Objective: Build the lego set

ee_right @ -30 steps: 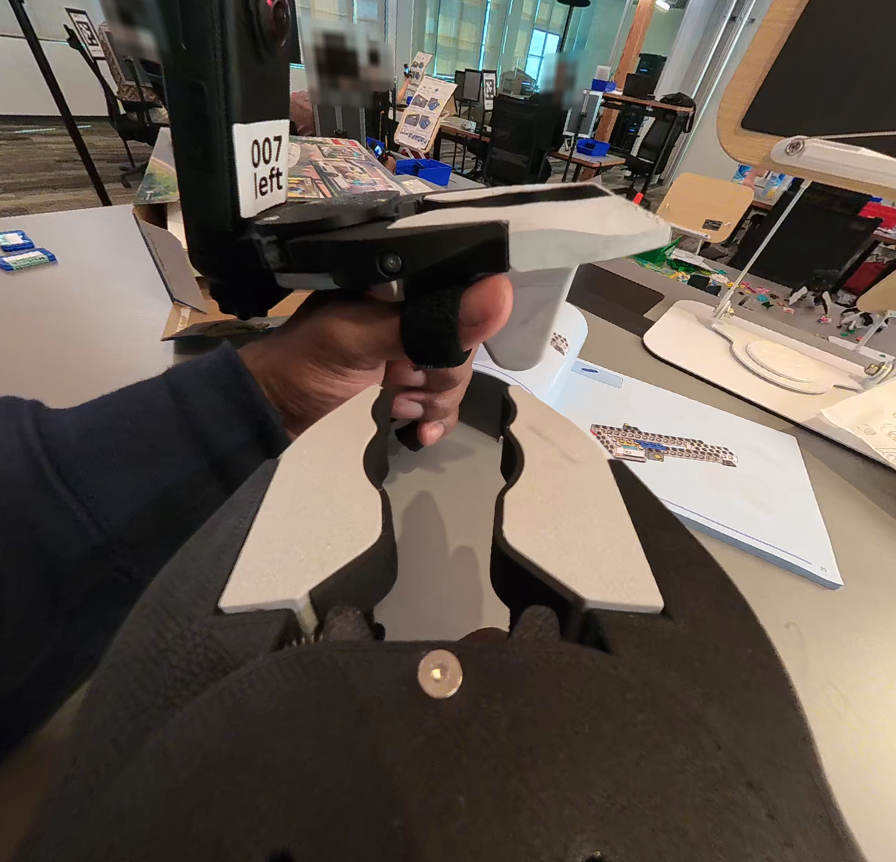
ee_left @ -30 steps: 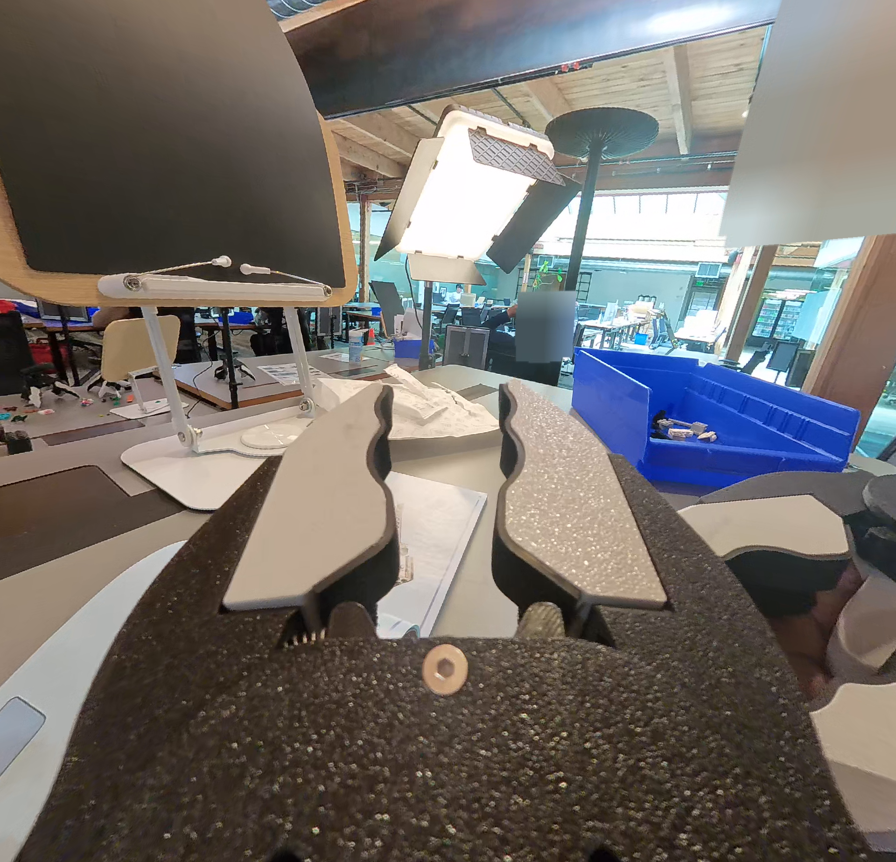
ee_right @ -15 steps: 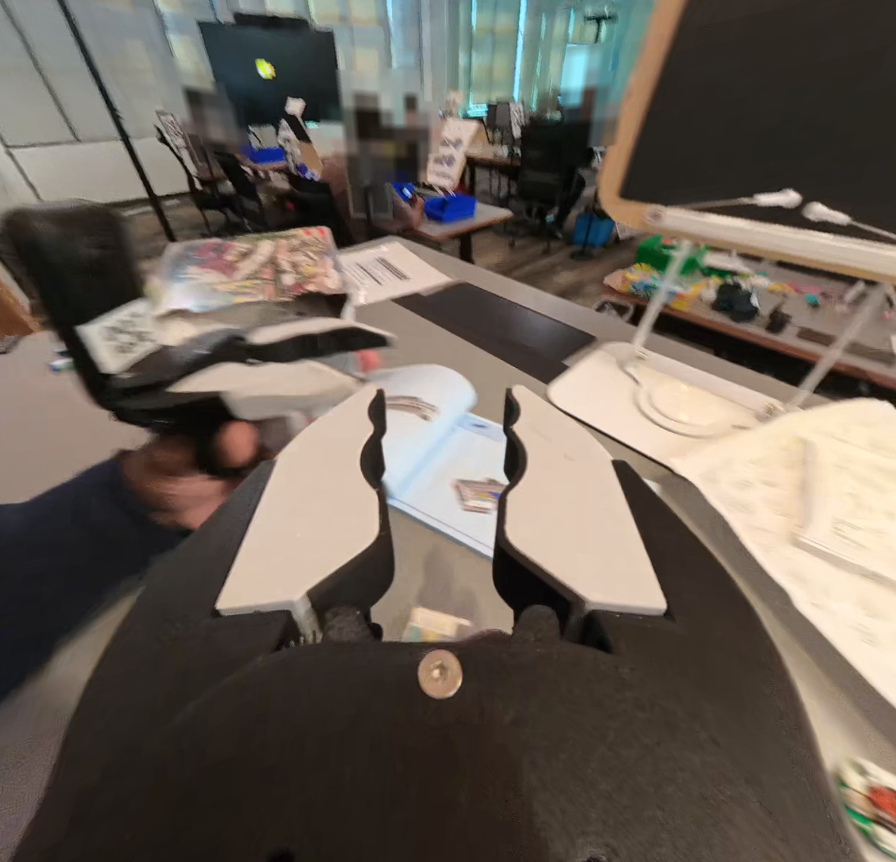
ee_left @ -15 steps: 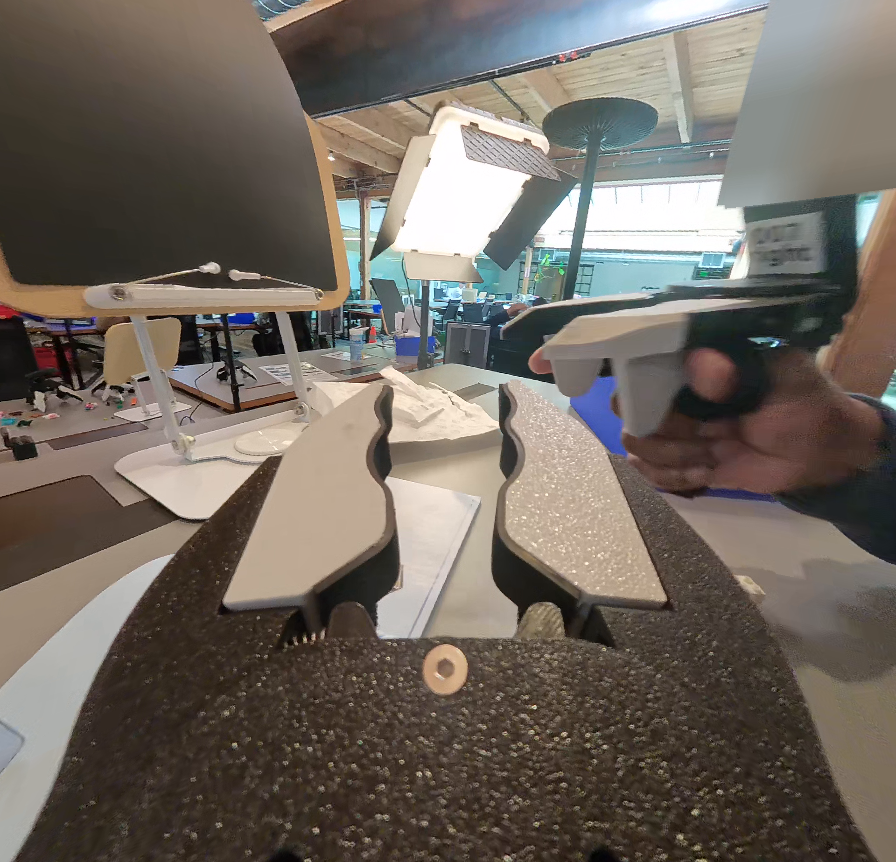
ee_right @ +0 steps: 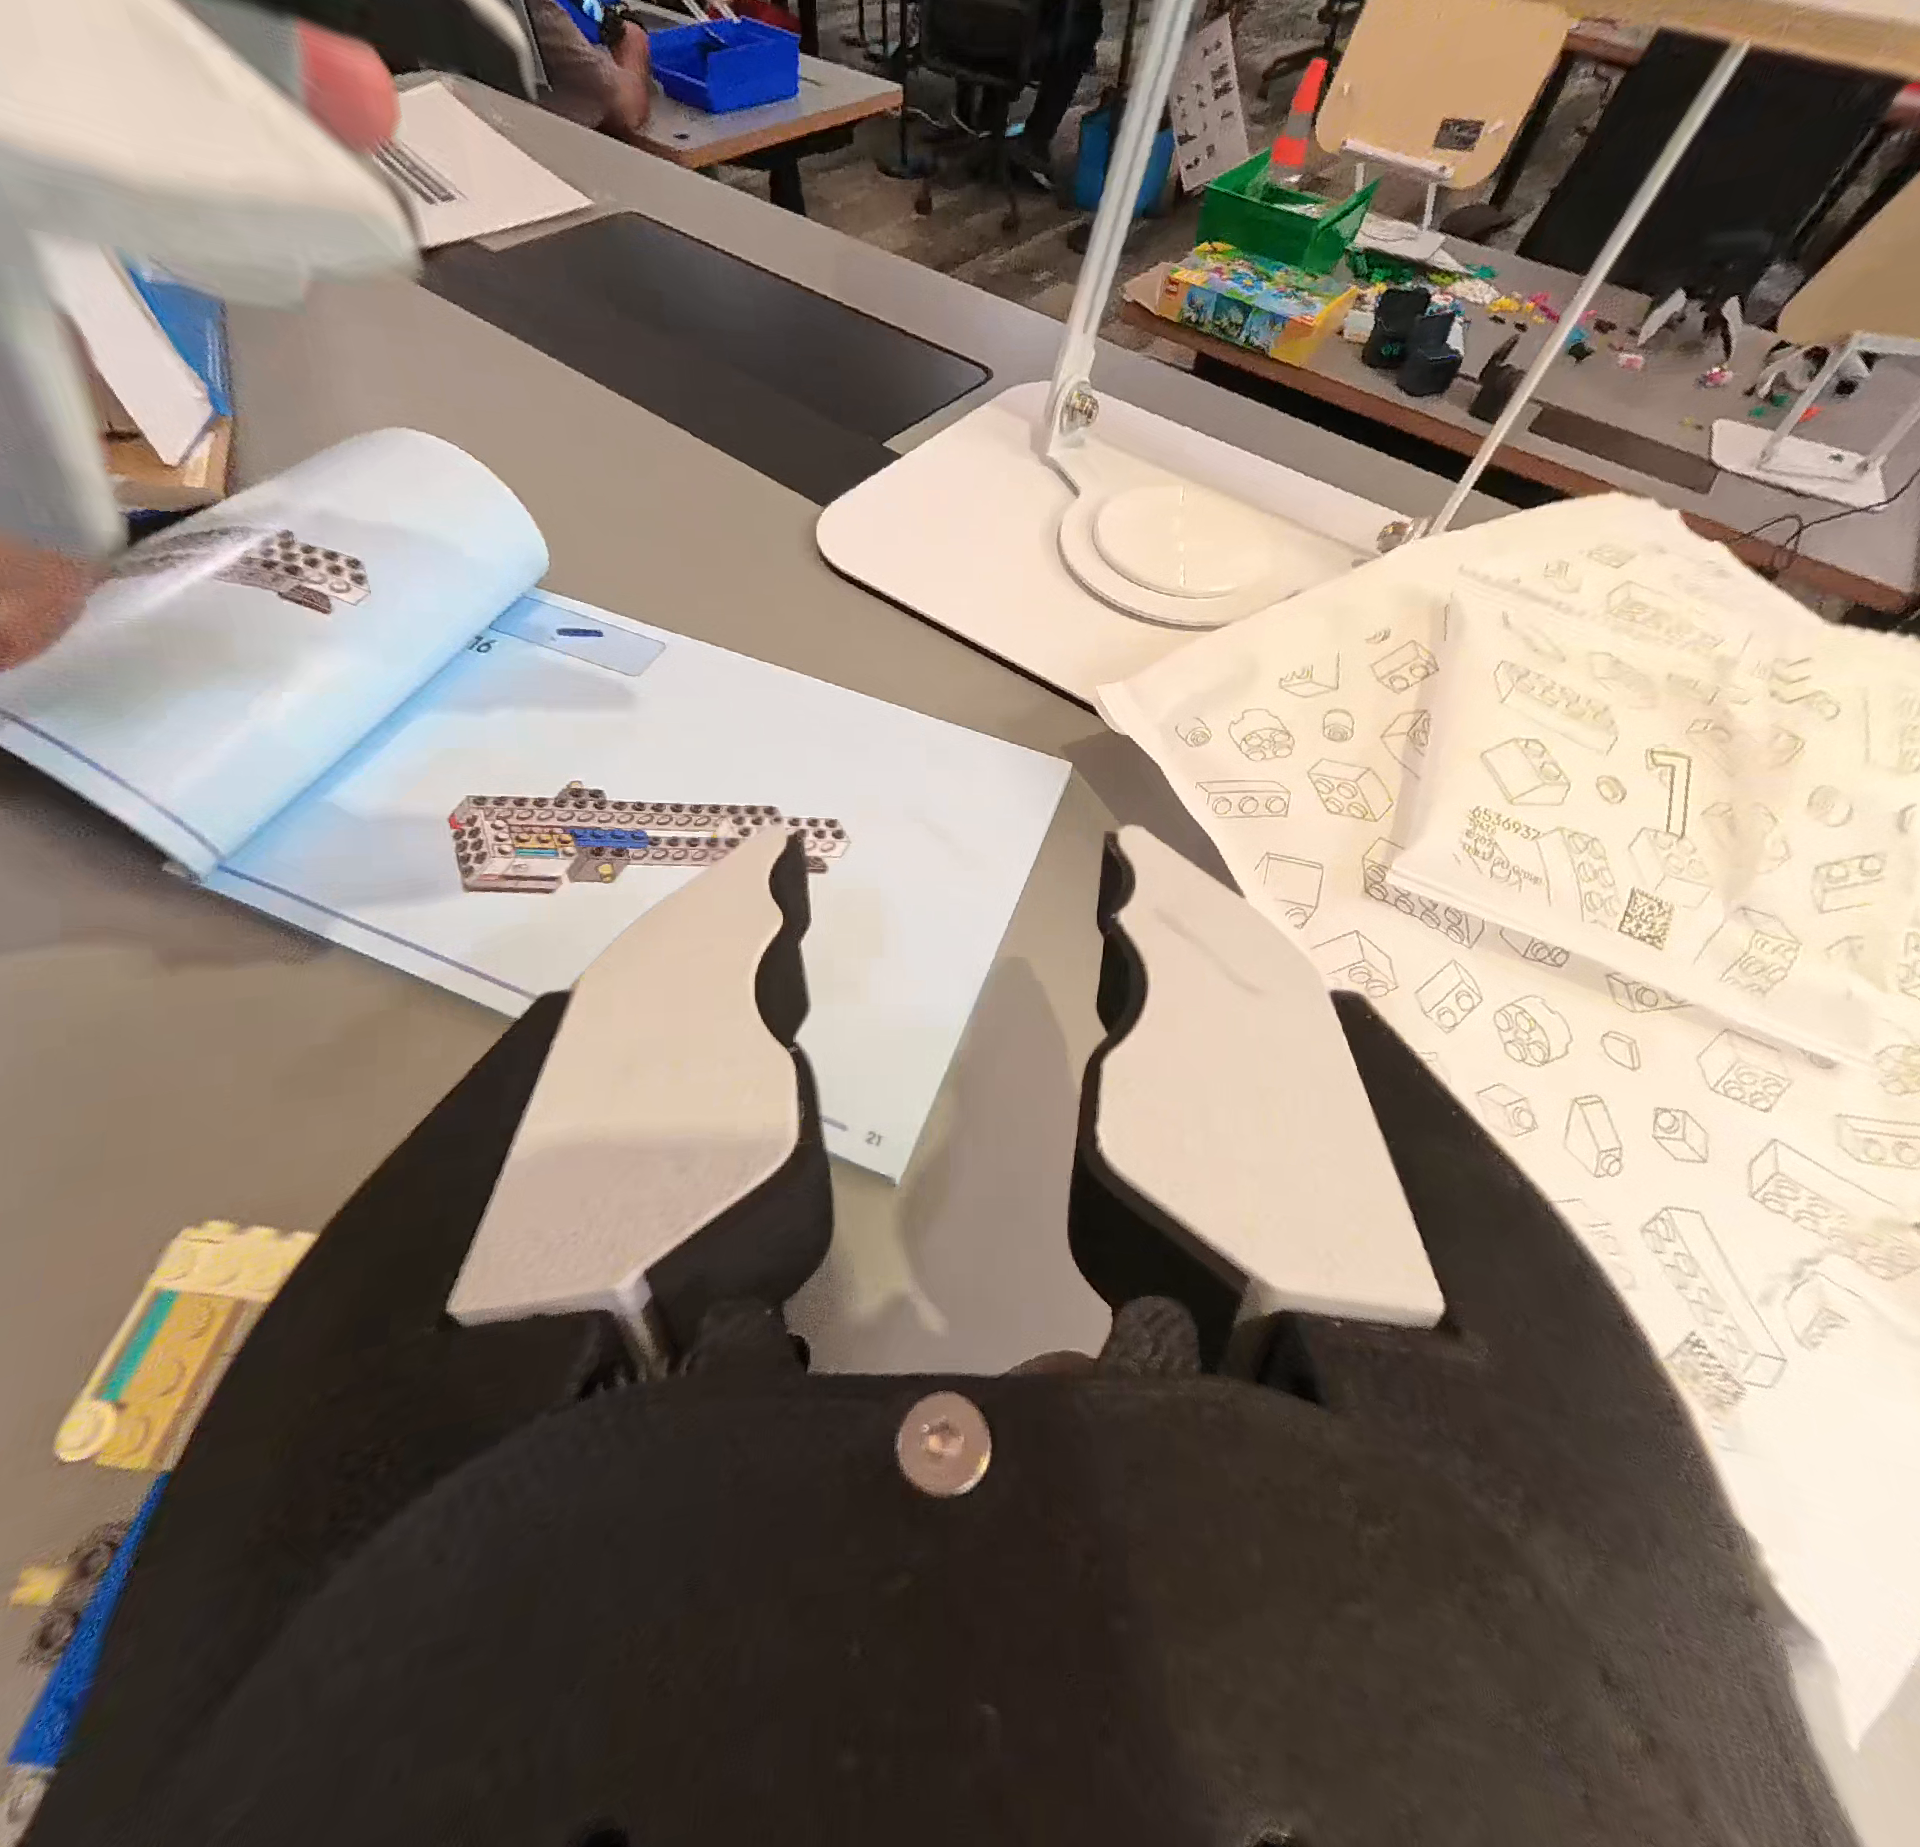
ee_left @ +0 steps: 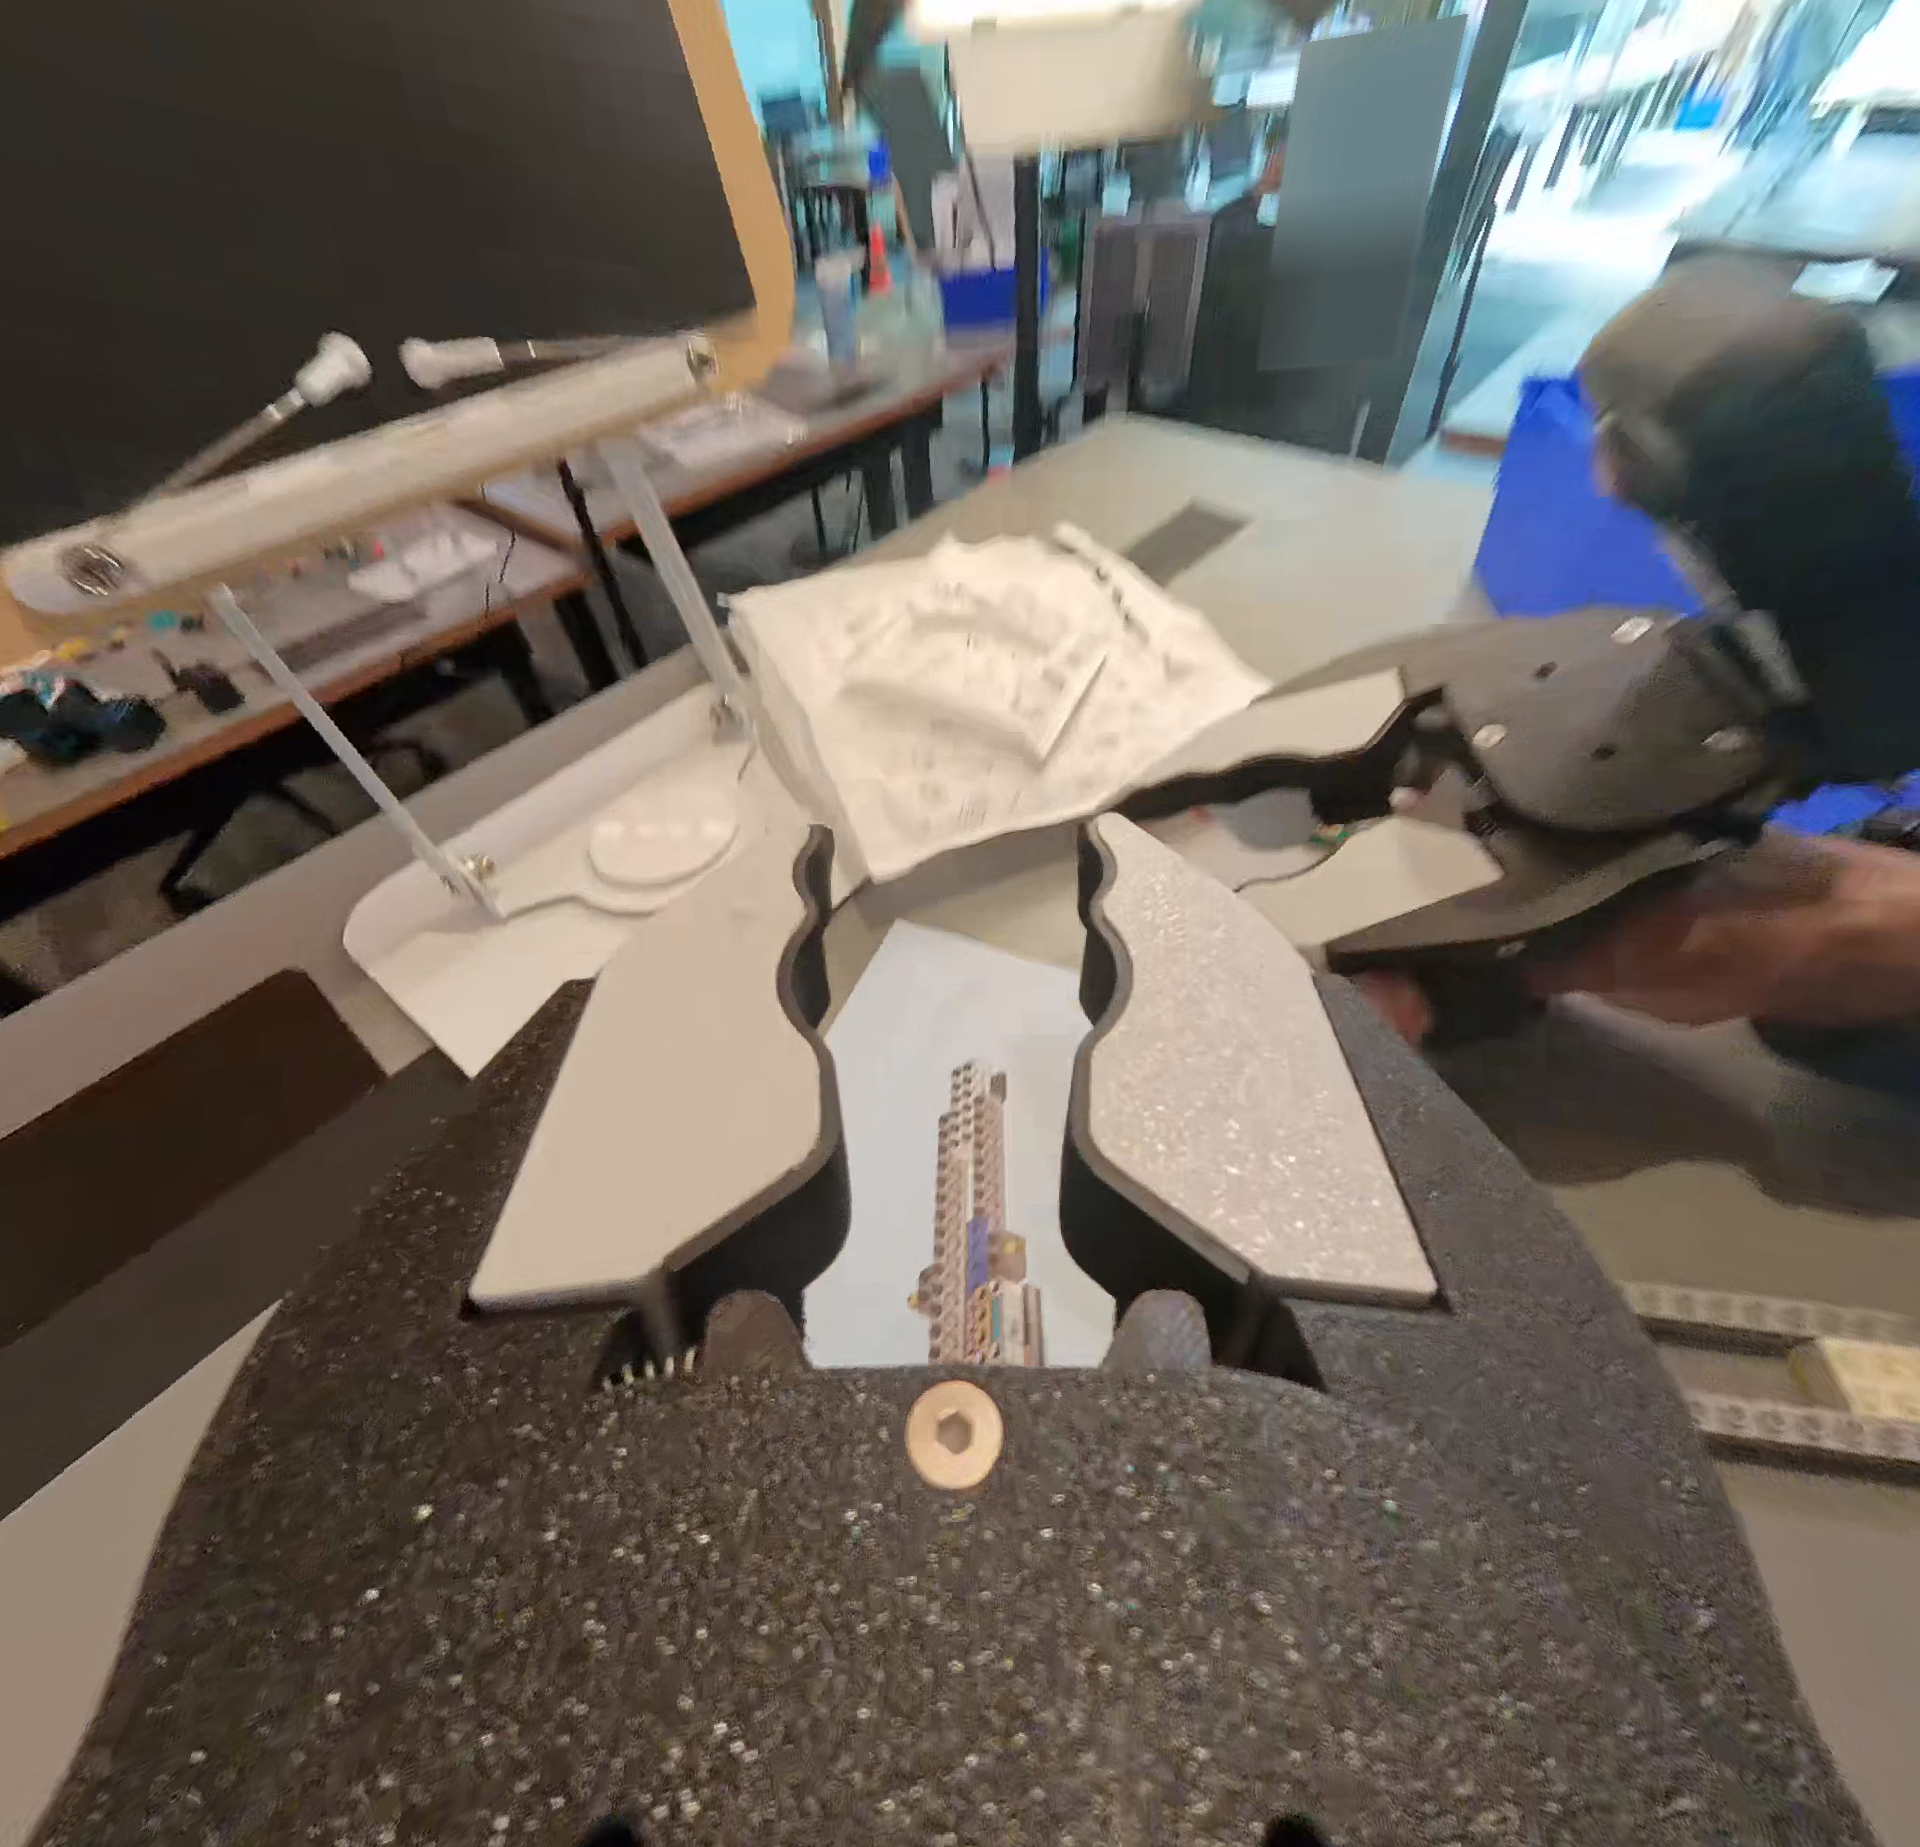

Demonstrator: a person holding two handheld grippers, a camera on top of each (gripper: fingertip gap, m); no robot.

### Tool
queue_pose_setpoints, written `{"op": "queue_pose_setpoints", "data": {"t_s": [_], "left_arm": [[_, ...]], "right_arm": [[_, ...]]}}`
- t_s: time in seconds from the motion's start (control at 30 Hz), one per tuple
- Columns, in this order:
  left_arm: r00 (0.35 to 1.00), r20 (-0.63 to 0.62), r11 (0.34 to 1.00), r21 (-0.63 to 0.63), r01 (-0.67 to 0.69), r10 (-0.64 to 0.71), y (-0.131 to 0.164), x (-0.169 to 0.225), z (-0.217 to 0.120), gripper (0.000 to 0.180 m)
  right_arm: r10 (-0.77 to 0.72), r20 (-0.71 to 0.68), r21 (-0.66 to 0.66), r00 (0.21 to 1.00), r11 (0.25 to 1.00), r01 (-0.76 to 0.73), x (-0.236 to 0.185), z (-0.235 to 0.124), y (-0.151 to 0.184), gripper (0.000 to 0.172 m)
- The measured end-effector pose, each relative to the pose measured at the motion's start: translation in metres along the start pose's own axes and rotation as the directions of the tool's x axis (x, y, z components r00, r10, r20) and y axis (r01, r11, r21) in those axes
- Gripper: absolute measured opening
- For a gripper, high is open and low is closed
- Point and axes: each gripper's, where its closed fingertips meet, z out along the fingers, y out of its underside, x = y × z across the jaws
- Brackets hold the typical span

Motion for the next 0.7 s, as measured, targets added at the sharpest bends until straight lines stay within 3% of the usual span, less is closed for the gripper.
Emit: {"op": "queue_pose_setpoints", "data": {"t_s": [0.27,0.57,0.7], "left_arm": [[0.999,-0.022,0.923,-0.382,-0.048,0.042,0.058,0.017,0.015,0.049],[0.998,-0.006,0.856,-0.514,-0.058,0.063,0.087,0.028,0.031,0.054],[0.999,-0.002,0.865,-0.501,-0.035,0.039,0.085,0.029,0.034,0.053]], "right_arm": [[0.084,0.040,0.028,0.996,0.996,-0.085,0.006,-0.001,-0.001,0.050],[0.166,0.098,-0.024,0.981,0.986,-0.165,0.009,0.005,0.005,0.050],[0.172,0.099,-0.031,0.980,0.985,-0.170,0.009,0.007,0.005,0.049]]}}
